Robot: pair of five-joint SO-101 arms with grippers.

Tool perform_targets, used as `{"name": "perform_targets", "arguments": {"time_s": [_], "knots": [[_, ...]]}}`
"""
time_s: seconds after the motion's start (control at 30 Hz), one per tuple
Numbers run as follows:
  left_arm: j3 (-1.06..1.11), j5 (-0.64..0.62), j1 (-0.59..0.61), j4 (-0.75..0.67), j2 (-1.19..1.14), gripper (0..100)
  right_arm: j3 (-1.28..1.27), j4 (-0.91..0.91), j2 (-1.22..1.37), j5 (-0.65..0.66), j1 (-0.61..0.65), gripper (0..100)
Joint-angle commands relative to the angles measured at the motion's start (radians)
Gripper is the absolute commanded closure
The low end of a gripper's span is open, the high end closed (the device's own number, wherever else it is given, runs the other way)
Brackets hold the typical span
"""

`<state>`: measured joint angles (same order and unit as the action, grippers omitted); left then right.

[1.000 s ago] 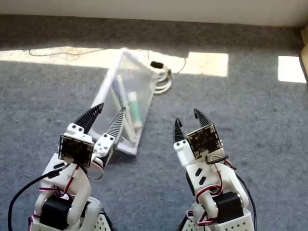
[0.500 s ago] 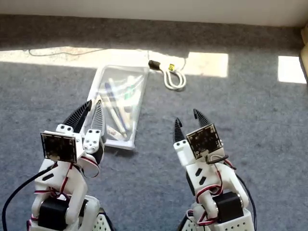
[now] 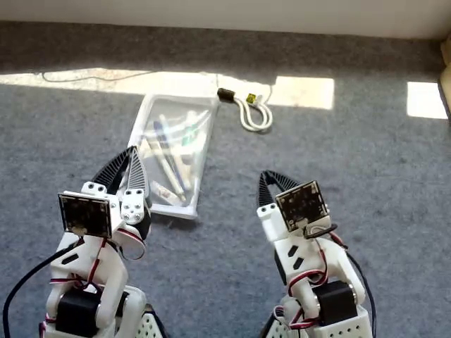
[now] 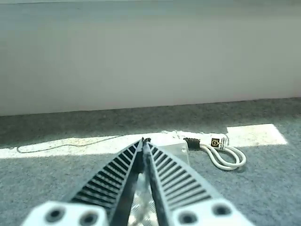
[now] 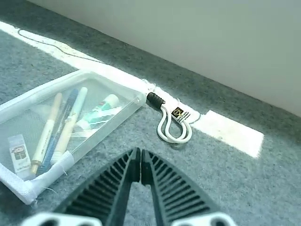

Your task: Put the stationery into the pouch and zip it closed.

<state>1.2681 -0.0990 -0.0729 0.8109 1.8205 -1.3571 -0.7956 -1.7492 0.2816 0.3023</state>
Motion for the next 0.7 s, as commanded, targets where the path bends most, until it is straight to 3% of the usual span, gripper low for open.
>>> {"name": "perform_targets", "arguments": {"time_s": [0.0,0.1,0.27,0.53,0.67], "knots": [[-0.018,-0.009,0.010,-0.006,0.015,99,0.071,0.028,-0.012,0.008,-0.016,99.3],[0.036,-0.012,0.008,-0.009,0.015,99,0.067,0.024,-0.012,0.000,-0.079,99.3],[0.128,-0.011,0.015,-0.005,0.015,99,0.064,-0.038,-0.012,-0.187,-0.194,99.3],[0.297,-0.009,0.013,-0.011,0.015,99,-0.022,-0.120,-0.012,-0.362,-0.208,99.3],[0.361,-0.009,0.013,-0.011,0.015,99,-0.136,-0.120,-0.012,-0.385,-0.208,99.3]]}}
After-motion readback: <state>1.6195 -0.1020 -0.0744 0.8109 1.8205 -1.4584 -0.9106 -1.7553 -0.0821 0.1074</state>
